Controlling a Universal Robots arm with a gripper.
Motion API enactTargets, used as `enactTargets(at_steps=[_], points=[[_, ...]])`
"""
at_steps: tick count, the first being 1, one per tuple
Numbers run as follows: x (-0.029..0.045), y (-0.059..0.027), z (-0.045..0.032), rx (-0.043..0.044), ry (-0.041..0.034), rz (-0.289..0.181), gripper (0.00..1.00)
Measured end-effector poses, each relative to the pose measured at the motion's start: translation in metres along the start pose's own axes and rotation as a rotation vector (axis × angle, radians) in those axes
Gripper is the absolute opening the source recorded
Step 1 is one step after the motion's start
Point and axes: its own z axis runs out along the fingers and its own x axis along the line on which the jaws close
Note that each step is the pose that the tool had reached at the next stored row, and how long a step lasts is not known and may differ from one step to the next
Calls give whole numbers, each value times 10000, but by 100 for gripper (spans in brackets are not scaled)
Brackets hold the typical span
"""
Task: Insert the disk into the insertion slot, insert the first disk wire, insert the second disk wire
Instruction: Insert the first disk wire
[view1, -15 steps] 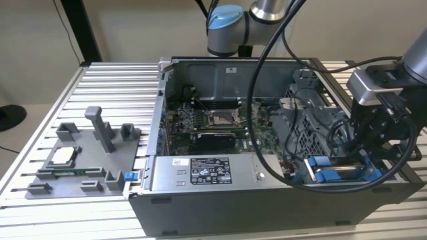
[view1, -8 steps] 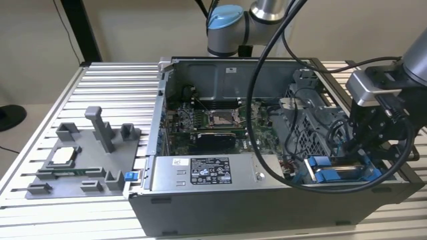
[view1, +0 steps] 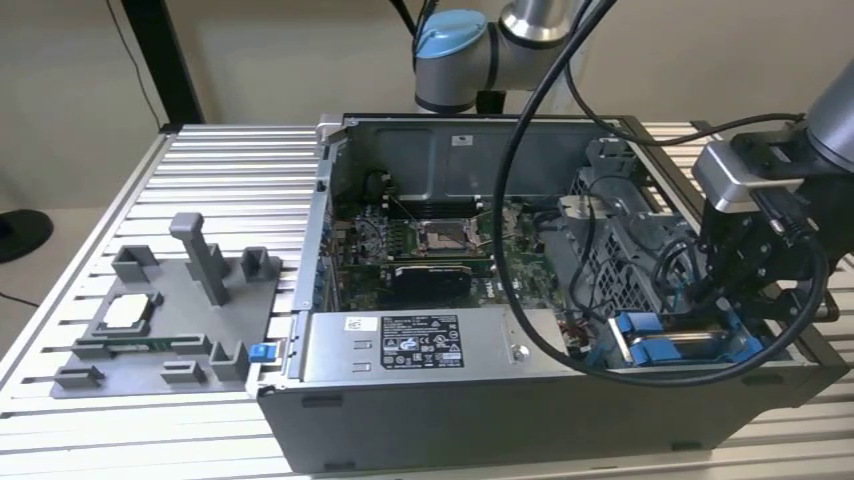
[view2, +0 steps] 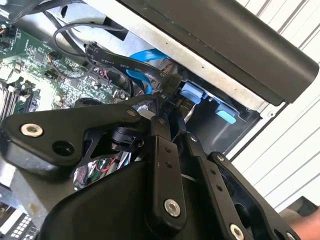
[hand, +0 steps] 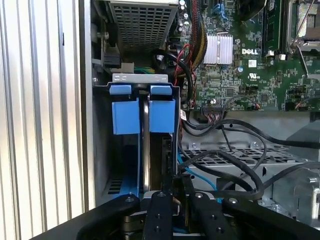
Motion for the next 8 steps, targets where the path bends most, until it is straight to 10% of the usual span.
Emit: enactTargets(at_steps=[8], points=[[10,-1,6,29,4,255,0]])
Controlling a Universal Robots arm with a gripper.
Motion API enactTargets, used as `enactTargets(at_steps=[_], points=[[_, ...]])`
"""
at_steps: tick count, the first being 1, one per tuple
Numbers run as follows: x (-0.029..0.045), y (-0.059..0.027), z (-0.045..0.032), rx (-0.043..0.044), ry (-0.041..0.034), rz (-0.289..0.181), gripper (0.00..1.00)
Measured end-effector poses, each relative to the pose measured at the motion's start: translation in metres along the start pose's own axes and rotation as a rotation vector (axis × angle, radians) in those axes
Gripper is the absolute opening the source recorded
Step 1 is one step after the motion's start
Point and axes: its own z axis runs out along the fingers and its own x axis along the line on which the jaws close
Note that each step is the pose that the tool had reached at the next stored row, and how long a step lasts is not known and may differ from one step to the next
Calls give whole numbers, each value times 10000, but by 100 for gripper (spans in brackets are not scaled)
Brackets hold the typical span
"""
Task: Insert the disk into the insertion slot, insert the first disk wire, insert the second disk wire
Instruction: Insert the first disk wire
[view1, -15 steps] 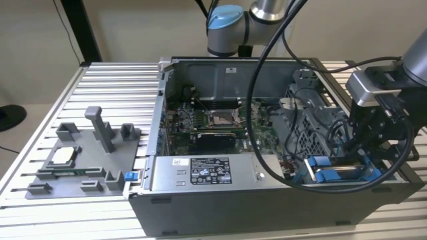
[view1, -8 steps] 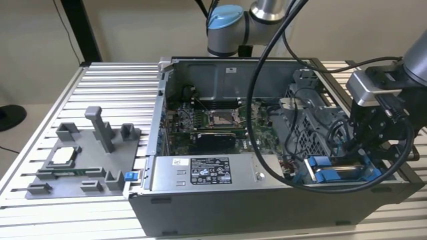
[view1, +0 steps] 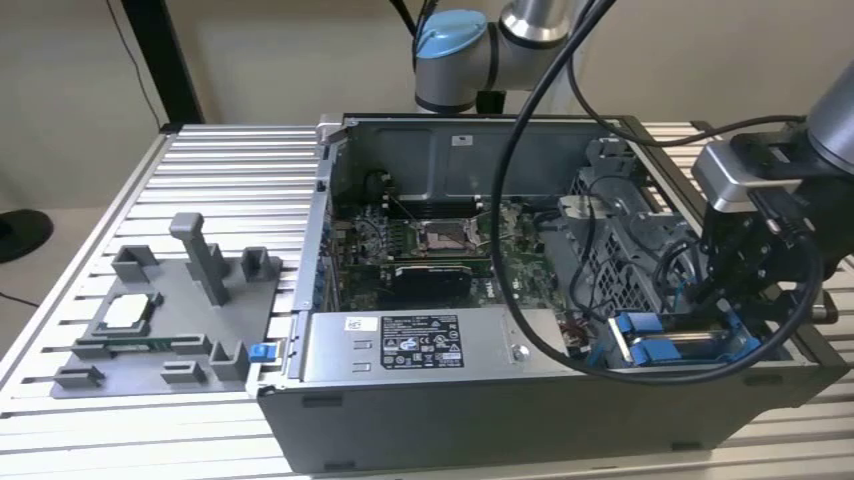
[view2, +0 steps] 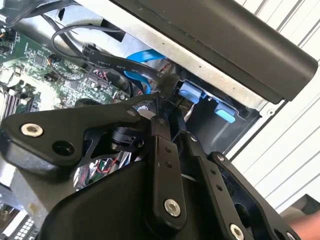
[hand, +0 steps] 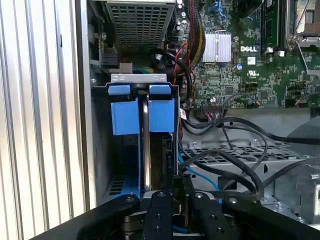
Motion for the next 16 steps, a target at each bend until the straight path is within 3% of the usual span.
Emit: enactTargets(at_steps=[16], points=[[8,10,66,31,9,269,0]])
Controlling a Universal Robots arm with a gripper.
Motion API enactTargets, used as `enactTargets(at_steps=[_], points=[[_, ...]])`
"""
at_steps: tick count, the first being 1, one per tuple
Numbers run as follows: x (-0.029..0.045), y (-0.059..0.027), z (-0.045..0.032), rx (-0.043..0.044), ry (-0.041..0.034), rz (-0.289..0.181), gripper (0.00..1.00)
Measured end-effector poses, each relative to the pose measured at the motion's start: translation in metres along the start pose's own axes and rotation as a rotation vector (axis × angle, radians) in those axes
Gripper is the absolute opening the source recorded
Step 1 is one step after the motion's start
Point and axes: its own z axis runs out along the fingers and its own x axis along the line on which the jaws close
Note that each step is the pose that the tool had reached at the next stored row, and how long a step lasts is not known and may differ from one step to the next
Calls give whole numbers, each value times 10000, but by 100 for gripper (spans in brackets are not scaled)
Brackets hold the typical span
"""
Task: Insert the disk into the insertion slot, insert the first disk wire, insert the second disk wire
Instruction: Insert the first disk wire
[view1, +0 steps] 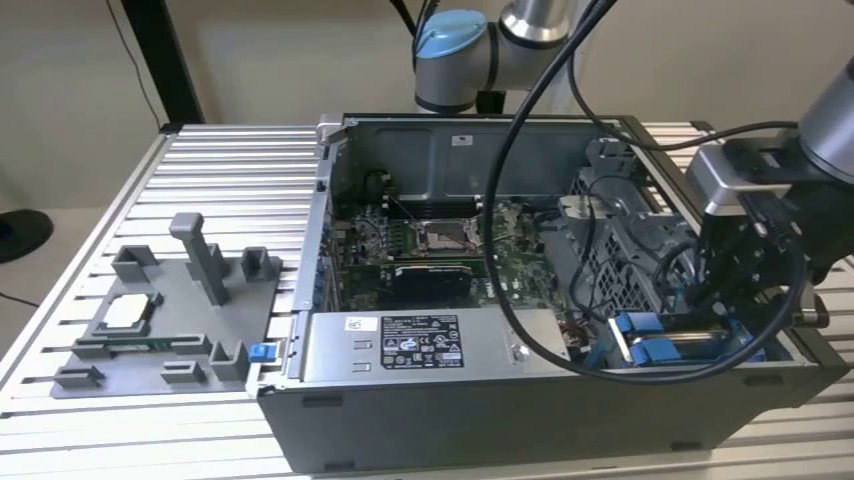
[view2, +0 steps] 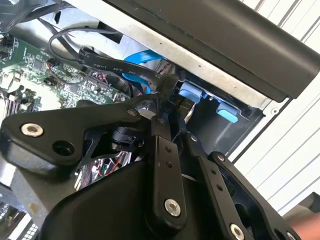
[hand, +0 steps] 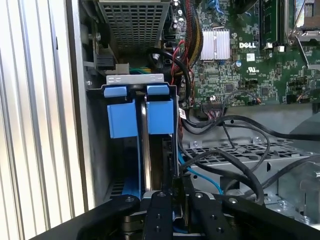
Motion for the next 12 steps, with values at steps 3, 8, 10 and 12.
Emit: enactTargets(at_steps=[3,8,10,12], points=[[3,1,23,0,-1,5,0],[2,0,26,-3,-30,4,0],[-5,-1,-44,-1,-22,3,0],[-16,-1,-137,-1,-16,3,0]])
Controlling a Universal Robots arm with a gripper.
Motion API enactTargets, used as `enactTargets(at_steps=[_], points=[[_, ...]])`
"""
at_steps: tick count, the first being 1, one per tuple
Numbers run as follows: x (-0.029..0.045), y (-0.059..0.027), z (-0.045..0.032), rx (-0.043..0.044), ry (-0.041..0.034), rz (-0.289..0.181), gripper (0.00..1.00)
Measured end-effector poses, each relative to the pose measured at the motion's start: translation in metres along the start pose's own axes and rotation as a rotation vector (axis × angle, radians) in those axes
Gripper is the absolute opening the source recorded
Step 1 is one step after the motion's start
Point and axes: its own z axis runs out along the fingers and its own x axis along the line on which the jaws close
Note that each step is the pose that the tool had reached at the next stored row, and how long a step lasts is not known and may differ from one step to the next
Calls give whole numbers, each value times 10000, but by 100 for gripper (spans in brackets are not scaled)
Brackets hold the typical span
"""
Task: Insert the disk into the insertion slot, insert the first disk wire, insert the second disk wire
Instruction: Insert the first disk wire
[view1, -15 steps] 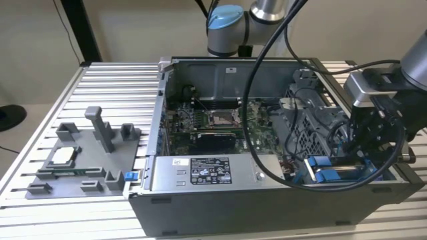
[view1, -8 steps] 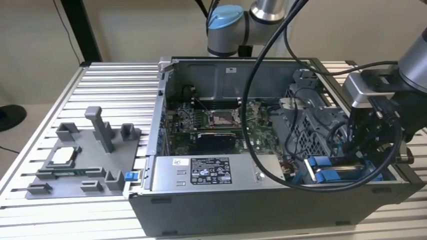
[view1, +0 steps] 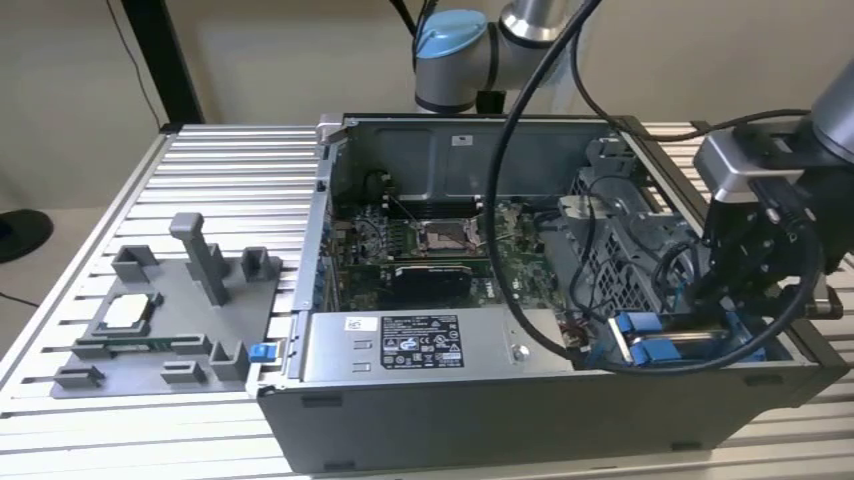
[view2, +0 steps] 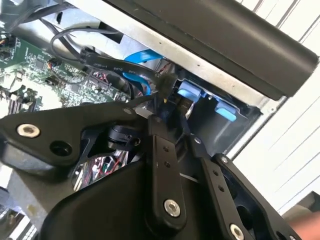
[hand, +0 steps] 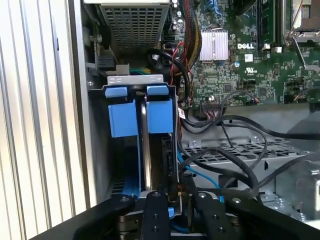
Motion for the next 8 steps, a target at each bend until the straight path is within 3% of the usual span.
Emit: enactTargets(at_steps=[4,8], points=[[-20,0,-179,1,7,1,0],[-34,0,-302,1,7,1,0]])
